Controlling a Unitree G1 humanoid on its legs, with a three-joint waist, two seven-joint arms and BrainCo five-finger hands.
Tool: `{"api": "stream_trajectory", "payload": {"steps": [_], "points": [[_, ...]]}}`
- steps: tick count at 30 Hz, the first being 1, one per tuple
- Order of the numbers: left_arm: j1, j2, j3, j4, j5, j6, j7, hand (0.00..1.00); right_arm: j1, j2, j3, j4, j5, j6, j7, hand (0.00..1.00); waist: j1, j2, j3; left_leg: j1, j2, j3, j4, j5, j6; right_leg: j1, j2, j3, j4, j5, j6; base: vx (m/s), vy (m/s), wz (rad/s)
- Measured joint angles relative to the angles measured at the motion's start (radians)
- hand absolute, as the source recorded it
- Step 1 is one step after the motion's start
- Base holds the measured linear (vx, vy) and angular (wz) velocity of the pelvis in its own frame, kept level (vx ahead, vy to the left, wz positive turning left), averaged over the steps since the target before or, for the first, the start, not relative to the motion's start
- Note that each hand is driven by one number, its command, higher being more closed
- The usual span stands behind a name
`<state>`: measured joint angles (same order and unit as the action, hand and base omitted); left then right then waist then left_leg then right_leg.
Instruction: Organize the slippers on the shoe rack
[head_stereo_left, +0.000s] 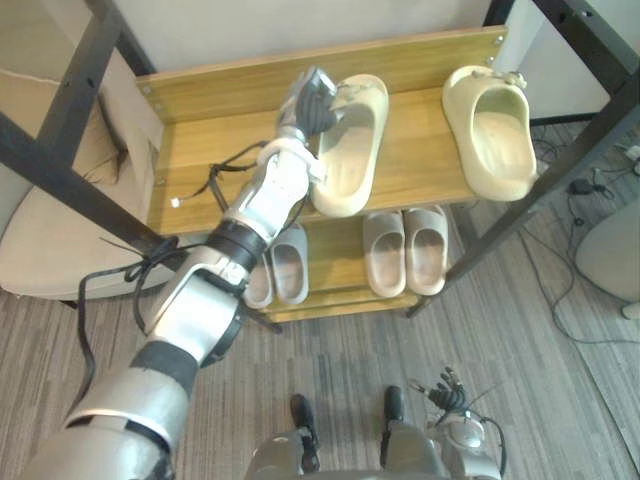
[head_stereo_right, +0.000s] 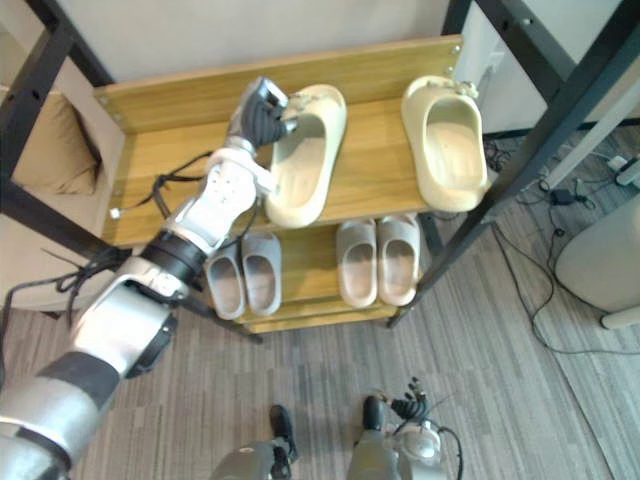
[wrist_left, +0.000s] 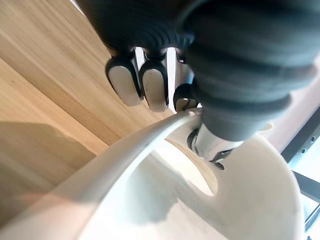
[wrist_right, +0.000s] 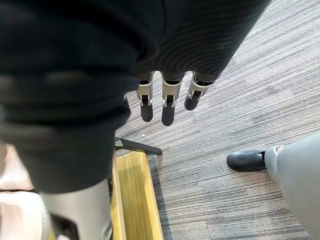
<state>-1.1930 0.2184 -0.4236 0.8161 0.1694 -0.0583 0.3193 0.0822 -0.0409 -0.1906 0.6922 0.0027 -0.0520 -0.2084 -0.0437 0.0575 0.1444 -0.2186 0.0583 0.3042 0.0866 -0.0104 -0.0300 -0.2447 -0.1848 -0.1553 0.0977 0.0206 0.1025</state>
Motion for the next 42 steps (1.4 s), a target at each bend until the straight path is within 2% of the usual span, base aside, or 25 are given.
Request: {"api": "stream_trajectory", "payload": {"steps": [8, 14, 30, 31, 42], "points": [[-0.003, -0.01, -0.012, 0.0, -0.017, 0.0, -0.006, 1.0, -0.001, 0.001, -0.003, 0.001, 0.0, 0.0, 0.0, 0.0, -0.005, 0.003, 0.002, 0.003, -0.005, 0.002, 0.0, -0.001, 0.001, 0.001, -0.006, 0.003, 0.001, 0.0, 0.002, 0.0, 0.013, 0.0], [-0.012, -0.019, -0.012, 0.0, -0.048, 0.0, -0.018, 1.0, -0.001, 0.001, -0.007, 0.001, 0.0, 0.001, 0.001, 0.0, -0.006, 0.023, 0.012, 0.008, -0.005, 0.009, -0.001, -0.001, 0.001, 0.001, -0.005, 0.01, 0.002, 0.001, 0.003, 0.0, 0.0, -0.02], [-0.069, -0.025, -0.012, 0.041, -0.093, -0.001, -0.034, 1.0, -0.003, 0.003, -0.037, 0.001, 0.018, 0.002, 0.002, 0.0, -0.015, 0.026, 0.011, -0.009, -0.007, 0.047, -0.002, -0.007, 0.007, -0.038, -0.005, 0.05, -0.005, 0.017, 0.008, 0.0, 0.011, -0.06], [-0.074, -0.024, -0.011, 0.04, -0.093, -0.002, -0.036, 0.0, -0.003, 0.003, -0.037, 0.001, 0.018, 0.002, 0.002, 0.0, -0.015, 0.026, 0.011, -0.013, -0.007, 0.049, -0.002, -0.007, 0.008, -0.041, -0.004, 0.052, -0.01, 0.021, 0.009, 0.02, 0.012, -0.07], [-0.09, 0.005, -0.01, 0.04, -0.114, -0.003, -0.039, 0.0, -0.006, 0.005, -0.037, 0.001, 0.019, 0.002, 0.003, 0.0, -0.015, 0.026, 0.011, -0.025, -0.009, 0.063, -0.002, -0.009, 0.01, -0.046, -0.004, 0.065, -0.042, 0.042, 0.013, 0.01, 0.008, -0.03]]}}
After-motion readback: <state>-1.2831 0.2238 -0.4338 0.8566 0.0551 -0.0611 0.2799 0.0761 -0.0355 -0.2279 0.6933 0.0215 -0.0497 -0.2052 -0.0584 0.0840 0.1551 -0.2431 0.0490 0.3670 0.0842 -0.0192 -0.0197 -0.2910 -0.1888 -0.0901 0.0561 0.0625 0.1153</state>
